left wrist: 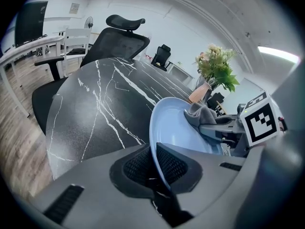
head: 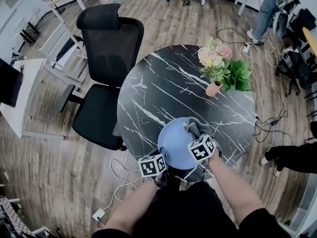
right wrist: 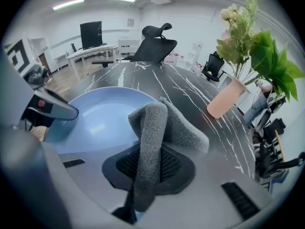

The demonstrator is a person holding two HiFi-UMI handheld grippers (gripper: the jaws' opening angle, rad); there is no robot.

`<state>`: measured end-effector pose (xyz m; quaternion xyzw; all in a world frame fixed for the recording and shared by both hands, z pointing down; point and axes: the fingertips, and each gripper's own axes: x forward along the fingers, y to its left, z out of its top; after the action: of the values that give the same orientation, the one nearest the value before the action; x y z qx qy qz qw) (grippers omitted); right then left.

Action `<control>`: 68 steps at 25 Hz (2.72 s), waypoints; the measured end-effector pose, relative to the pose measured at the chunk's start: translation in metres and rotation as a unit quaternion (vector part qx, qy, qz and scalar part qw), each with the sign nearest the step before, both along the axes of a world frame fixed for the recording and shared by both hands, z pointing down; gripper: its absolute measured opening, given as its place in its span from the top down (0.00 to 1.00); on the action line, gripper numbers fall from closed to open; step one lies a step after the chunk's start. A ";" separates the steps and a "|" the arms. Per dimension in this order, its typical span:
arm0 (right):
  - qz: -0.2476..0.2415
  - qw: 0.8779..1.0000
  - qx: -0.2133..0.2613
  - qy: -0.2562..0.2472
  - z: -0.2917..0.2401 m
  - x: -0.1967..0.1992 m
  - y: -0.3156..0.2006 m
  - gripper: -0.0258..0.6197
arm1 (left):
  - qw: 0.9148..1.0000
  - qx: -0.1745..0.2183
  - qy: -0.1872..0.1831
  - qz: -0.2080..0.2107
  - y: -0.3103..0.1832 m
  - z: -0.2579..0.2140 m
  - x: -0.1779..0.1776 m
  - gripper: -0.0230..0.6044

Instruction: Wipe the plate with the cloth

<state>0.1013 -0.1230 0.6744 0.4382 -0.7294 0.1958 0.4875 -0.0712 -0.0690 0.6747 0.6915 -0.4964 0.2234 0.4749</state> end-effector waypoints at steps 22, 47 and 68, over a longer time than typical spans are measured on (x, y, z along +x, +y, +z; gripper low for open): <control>-0.043 0.987 -0.084 -0.127 -0.007 -0.090 0.073 0.87 | 1.000 0.005 -0.003 -0.009 -0.001 -0.001 0.001 0.88; -0.267 0.946 -0.186 -0.006 -0.001 -0.045 0.146 0.87 | 1.000 0.004 -0.005 -0.018 -0.002 -0.001 0.002 0.89; -0.135 0.987 -0.059 0.062 0.001 0.017 0.040 0.87 | 1.000 0.010 -0.021 0.009 -0.001 -0.001 0.001 0.88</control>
<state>0.1185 -0.0833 0.6754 0.3174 -0.7375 0.1435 0.5786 -0.0705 -0.0699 0.6739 0.6960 -0.5022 0.2375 0.4550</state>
